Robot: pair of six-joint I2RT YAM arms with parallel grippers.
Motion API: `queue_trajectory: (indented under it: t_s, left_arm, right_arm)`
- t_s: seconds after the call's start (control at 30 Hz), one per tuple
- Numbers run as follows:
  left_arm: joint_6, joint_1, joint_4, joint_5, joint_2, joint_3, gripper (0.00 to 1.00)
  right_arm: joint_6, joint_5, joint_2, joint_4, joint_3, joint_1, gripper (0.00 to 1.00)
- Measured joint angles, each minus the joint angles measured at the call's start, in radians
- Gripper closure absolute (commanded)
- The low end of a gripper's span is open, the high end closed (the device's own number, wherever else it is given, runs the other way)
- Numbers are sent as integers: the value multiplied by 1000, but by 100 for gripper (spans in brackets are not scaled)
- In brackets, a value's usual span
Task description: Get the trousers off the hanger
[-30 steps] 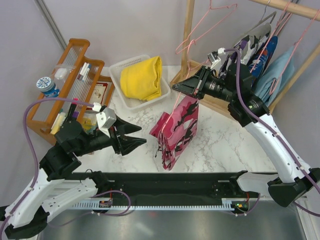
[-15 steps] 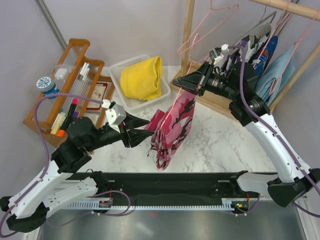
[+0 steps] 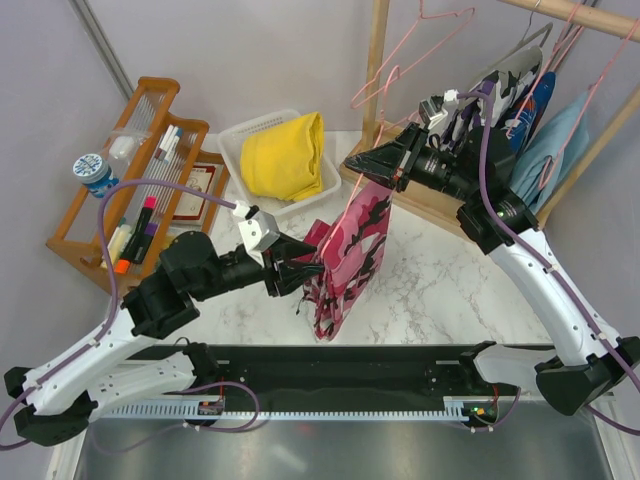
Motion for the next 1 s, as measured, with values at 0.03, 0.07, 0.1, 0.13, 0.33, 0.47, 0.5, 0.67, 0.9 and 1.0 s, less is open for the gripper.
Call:
queue_trajectory:
  t_s: [0.03, 0.07, 0.1, 0.13, 0.33, 0.47, 0.5, 0.67, 0.9, 1.0]
  left_arm:
    - [3, -10, 0, -12, 4, 0, 52]
    - [5, -19, 1, -26, 8, 0, 54]
    - [6, -26, 1, -36, 12, 0, 56]
    - [7, -31, 2, -46, 15, 0, 57]
    - [17, -51, 3, -104, 31, 0, 71]
    - [22, -54, 3, -142, 36, 0, 78]
    - [23, -55, 3, -149, 40, 1, 85]
    - [25, -57, 9, -174, 77, 14, 97]
    - [24, -62, 7, -242, 85, 23, 98]
    - [24, -63, 2, -281, 65, 23, 98]
  right_arm:
    - [2, 0, -2, 4, -5, 0, 100]
    - [5, 0, -3, 4, -6, 0, 100]
    - [6, 0, -4, 6, -8, 0, 100]
    - [6, 0, -4, 8, -10, 0, 100]
    - [10, 1, -11, 17, -22, -2, 100]
    - [10, 5, -19, 22, -27, -3, 100]
    - [11, 5, -23, 25, -32, -3, 100]
    - [13, 18, -39, 26, -46, -6, 100]
    - [17, 38, -72, 35, -100, -8, 100]
    - [24, 55, -94, 37, -130, -8, 100]
